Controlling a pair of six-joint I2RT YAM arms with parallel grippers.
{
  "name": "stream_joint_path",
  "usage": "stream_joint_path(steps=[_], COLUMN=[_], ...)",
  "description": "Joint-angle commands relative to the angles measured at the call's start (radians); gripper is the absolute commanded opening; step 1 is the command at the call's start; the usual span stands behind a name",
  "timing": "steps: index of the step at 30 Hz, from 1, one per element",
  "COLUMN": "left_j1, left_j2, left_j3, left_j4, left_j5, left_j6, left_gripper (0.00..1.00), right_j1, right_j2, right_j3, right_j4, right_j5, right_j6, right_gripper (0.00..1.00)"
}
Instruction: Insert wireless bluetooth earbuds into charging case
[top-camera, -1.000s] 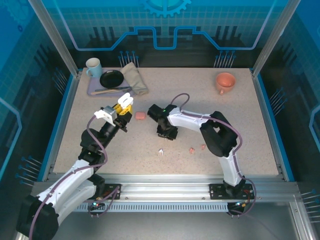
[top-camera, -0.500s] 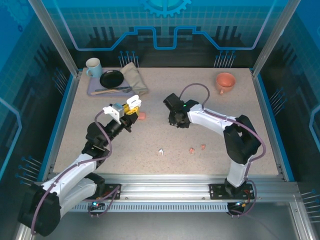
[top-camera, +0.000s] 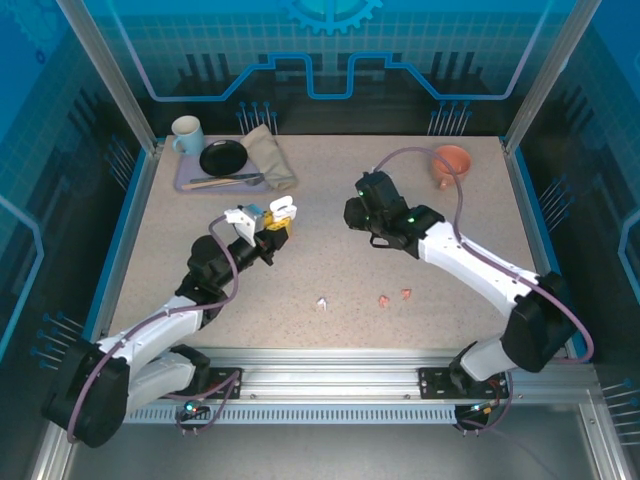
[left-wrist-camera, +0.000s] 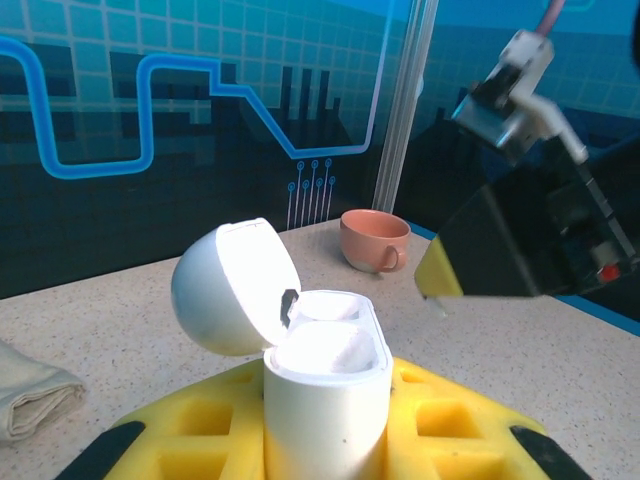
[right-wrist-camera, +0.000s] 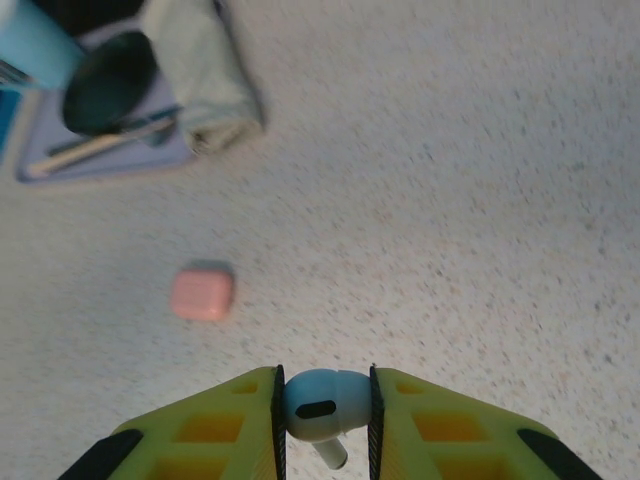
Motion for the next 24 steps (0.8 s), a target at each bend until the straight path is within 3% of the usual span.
stream_joint_path(steps=[1, 12, 24], left_j1=[-0.021, -0.101, -0.162], left_j2=[0.028, 0.237, 0.351], left_j3=[0.044, 0.164, 0.283], left_j4=[0.050, 0.163, 0.216], left_j5=[0.019, -0.002, -0.019], left_j6=[0.008, 0.030, 0.030], left_gripper=[0.00, 0.00, 0.00], right_j1=[-0.008, 0.034, 0.096], right_j2=[-0.071, -0.196, -0.221], right_j3=[-0.015, -0.013, -0.085], right_j4=[0.111, 0.241, 0.448], right_j5=[-0.044, -0.159, -0.168], right_j6=[-0.050, -0.067, -0.065], right_gripper=[0.26, 0.26, 0.26])
